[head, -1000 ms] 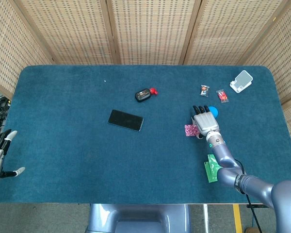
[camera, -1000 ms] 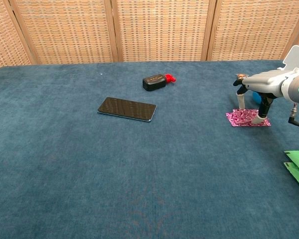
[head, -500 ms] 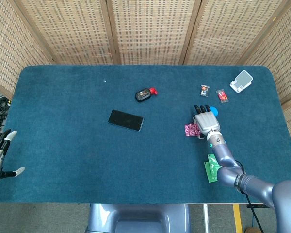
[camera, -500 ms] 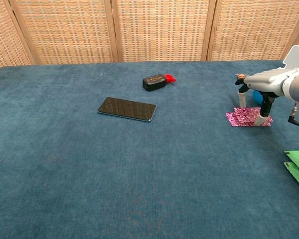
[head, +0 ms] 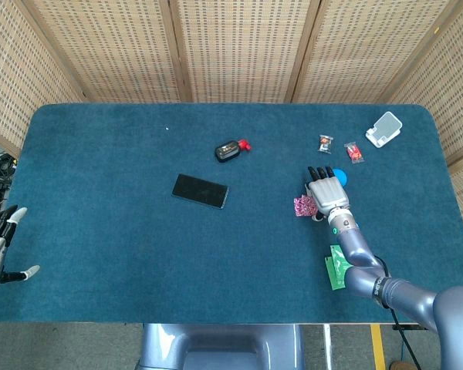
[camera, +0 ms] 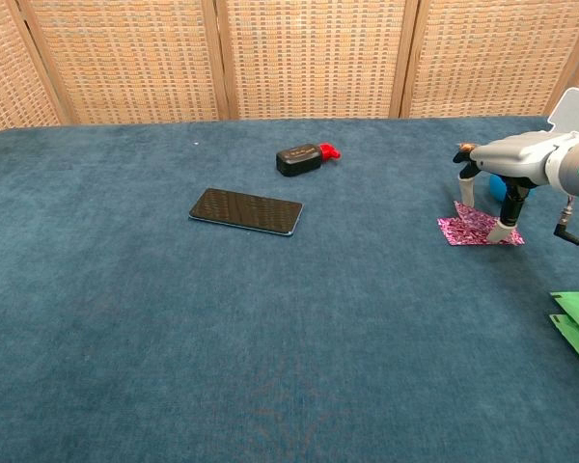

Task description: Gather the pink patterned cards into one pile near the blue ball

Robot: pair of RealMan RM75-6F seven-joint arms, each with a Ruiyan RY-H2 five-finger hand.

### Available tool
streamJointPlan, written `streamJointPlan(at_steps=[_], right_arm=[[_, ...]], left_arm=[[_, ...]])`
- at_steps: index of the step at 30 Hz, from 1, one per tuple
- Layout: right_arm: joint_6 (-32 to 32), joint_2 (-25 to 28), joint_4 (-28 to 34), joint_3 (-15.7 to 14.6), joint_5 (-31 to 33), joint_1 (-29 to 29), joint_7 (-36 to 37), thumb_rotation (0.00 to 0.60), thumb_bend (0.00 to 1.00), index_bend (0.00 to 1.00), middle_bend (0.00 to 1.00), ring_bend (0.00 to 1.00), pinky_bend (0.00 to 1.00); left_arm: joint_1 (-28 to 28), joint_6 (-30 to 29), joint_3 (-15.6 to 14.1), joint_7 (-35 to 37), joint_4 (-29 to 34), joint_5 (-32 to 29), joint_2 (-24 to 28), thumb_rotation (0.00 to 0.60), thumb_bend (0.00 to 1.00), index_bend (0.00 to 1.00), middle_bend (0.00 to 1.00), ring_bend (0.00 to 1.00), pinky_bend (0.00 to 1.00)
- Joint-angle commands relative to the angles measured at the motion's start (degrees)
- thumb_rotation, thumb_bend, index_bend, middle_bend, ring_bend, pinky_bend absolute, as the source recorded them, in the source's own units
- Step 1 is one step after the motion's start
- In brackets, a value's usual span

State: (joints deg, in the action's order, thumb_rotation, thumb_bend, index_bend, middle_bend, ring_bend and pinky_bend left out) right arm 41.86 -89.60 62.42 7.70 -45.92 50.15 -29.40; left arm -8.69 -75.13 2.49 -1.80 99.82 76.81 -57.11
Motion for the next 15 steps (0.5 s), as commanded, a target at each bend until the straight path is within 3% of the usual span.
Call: streamJointPlan(at_steps=[1,6,15], right_arm=[[0.21,0.00,0.01,0.02,0.28,-0.04,-0.28,0.600,0.28,0.43,0.00,0.00,0.10],[0.36,-0.21,-0.15,0.15,1.44,-0.10,-0.82,0.600,0.20,0.39,0.00,0.00,0.10],[1.36,0.17,0.91,0.35,1.34,-0.05,-1.44,0.600,0.20,0.38,0.00,0.00,0.10]], left_arm=[[0.05,-0.09,-0.02,0.09,0.00,0.08,0.04,0.600,0.00,0.00,0.00,0.00,0.00],[0.20,-0.38,-0.08,0.41,0.04,0.39,0.17,0.600,0.00,0.00,0.00,0.00,0.00],[0.32,-0.53,-0.11,0.82,-0.05,0.58,0.28,0.600,0.00,0.00,0.00,0.00,0.00]])
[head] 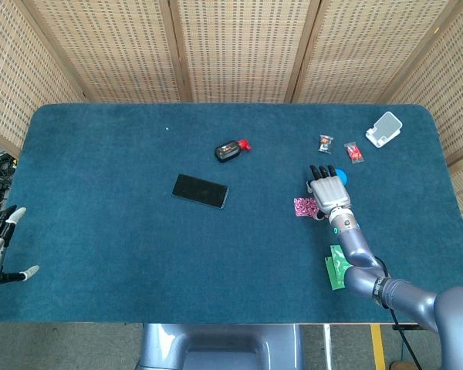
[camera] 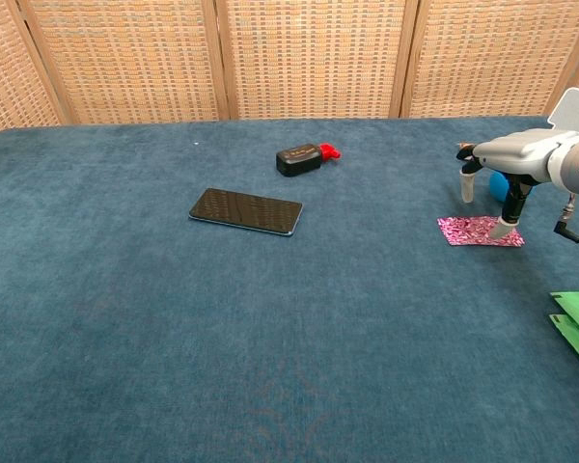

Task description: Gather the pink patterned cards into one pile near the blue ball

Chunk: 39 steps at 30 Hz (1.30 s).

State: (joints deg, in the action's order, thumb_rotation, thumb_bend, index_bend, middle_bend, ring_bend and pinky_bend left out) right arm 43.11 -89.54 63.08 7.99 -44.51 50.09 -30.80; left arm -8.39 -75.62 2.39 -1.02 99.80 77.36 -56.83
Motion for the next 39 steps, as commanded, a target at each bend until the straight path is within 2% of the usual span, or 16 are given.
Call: streamJointPlan(at_steps=[1,5,8,10,11,13,17,20,23,25,29,33,35,39], right_arm=[[0.16,0.19,0.43,0.10,-0.09,0.01,-0.03,0.600,0.20,0.39,0.00,0.00,0.10],[0.90,1.35,2.77,0.52,-0.82,-0.21,0.66,0.600,0.20,0.38,0.00,0.00,0.10],[2.84,4.06,7.70,1.02,-3.17,-0.98,2.13,0.600,0.20,0.38,0.00,0.00,0.09],[5.76,7.80,14.07,1.41,-6.88,-2.48,4.41,0.600,0.19,0.38,0.00,0.00,0.09],[9.87,11.29,19.72,1.67,-11.27,-4.58,6.97,0.600,0.19,0.37,0.00,0.00,0.08],[13.78,16.17,25.44,0.45,-17.20,-7.80,10.46,0.600,0.17,0.33,0.00,0.00,0.07],[18.09,21.12,29.32,-1.13,-23.44,-11.53,14.44,0.600,0.12,0.27,0.00,0.00,0.03],[21.61,24.44,31.83,-2.32,-27.04,-14.53,16.66,0.600,0.03,0.22,0.00,0.00,0.00],[25.49,26.59,33.13,-3.36,-30.78,-17.24,18.33,0.600,0.00,0.15,0.00,0.00,0.00],[30.23,28.01,33.37,-4.66,-34.55,-20.50,20.34,0.600,0.00,0.12,0.00,0.00,0.00],[36.07,29.05,31.72,-6.93,-39.08,-25.29,23.41,0.600,0.00,0.08,0.00,0.00,0.00],[40.24,29.63,30.89,-8.97,-41.26,-29.71,25.90,0.600,0.00,0.02,0.00,0.00,0.00],[43.30,29.80,30.28,-10.46,-42.94,-32.75,24.91,0.600,0.00,0.01,0.00,0.00,0.00],[46.21,29.79,31.43,-11.54,-43.70,-36.36,24.26,0.600,0.00,0.00,0.00,0.00,0.00]], left_arm=[[0.02,-0.04,-0.01,0.07,-0.04,0.06,0.00,0.600,0.00,0.00,0.00,0.00,0.00],[0.06,-0.09,0.01,0.30,-0.05,0.11,0.05,0.600,0.00,0.00,0.00,0.00,0.00],[0.15,-0.25,-0.02,0.69,-0.11,0.36,0.13,0.600,0.00,0.00,0.00,0.00,0.00],[0.33,-0.57,-0.12,1.30,-0.04,0.85,0.34,0.600,0.00,0.00,0.00,0.00,0.00],[0.59,-1.23,-0.19,1.77,0.11,1.48,0.54,0.600,0.00,0.00,0.00,0.00,0.00],[0.94,-1.94,-0.52,2.53,0.17,2.71,0.82,0.600,0.00,0.00,0.00,0.00,0.00],[1.49,-3.21,-1.08,3.60,0.24,4.82,1.19,0.600,0.00,0.00,0.00,0.00,0.00],[1.98,-4.32,-1.43,4.13,0.36,6.17,1.43,0.600,0.00,0.00,0.00,0.00,0.00],[2.41,-5.16,-1.70,4.68,0.31,7.06,1.58,0.600,0.00,0.00,0.00,0.00,0.00],[2.83,-5.91,-1.95,5.35,0.15,7.82,1.74,0.600,0.00,0.00,0.00,0.00,0.00],[3.42,-6.94,-2.28,6.37,-0.23,8.77,1.93,0.600,0.00,0.00,0.00,0.00,0.00],[3.93,-7.84,-2.39,6.89,-0.58,9.22,1.97,0.600,0.00,0.00,0.00,0.00,0.00],[4.31,-8.46,-2.43,6.97,-0.88,9.32,1.94,0.600,0.00,0.00,0.00,0.00,0.00],[4.92,-9.61,-2.49,6.88,-1.11,9.76,1.79,0.600,0.00,0.00,0.00,0.00,0.00]])
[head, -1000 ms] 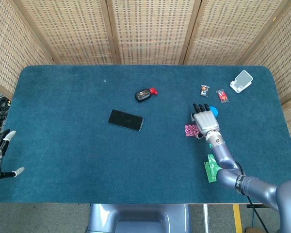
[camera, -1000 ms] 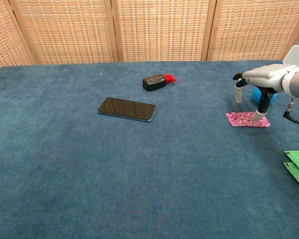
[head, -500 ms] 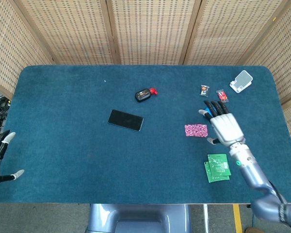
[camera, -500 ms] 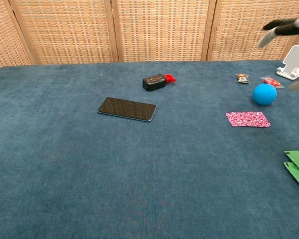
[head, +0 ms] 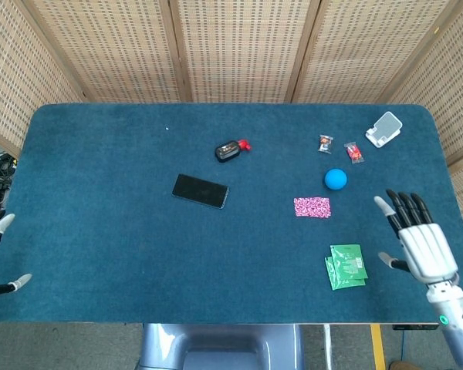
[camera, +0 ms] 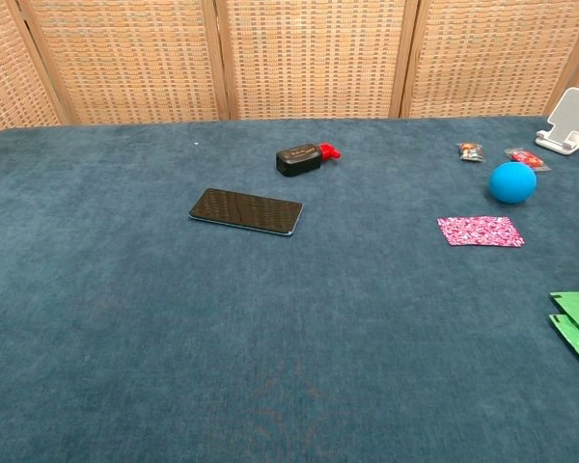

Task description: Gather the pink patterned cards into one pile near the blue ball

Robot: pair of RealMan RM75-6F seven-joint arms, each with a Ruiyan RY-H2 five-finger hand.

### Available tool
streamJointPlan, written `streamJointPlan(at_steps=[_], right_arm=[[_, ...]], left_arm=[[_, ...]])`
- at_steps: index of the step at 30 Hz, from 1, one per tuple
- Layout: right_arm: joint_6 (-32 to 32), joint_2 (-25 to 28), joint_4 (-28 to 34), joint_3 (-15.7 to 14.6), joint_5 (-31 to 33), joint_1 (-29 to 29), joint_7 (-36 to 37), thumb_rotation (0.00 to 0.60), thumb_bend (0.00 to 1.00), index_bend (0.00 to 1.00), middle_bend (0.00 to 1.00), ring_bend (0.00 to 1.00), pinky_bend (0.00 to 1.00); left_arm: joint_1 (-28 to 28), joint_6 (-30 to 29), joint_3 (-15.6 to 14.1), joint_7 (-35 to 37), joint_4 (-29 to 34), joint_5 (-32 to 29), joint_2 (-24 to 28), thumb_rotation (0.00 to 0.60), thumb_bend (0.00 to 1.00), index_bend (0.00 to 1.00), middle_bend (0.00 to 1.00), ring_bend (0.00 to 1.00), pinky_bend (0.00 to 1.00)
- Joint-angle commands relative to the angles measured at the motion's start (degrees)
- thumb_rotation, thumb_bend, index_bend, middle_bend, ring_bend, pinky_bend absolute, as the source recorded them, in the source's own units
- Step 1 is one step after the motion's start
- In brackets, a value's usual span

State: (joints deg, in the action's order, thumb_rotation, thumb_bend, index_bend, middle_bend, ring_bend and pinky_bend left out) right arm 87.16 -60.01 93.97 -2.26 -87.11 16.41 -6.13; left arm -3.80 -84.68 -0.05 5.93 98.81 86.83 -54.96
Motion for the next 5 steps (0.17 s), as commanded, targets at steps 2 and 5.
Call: streamJointPlan(at_steps=[2,5], right_arm=[[2.91,-0.07,0.32,-1.09,-1.28,-3.55,-0.23,0.600,0.00,0.00,0.00,0.00,0.00],[3.64,-0.89,-0.46,-0.09,-0.45,-4.61,-0.19,0.600,0.00,0.00,0.00,0.00,0.00]], left_arm=[[0.53,-0.96,-0.10,-0.13,-0.16,0.58,-0.12,0.600,0.00,0.00,0.00,0.00,0.00],[0.91,-1.67,-0.25,-0.16,-0.16,1.16,-0.16,0.600,0.00,0.00,0.00,0.00,0.00]])
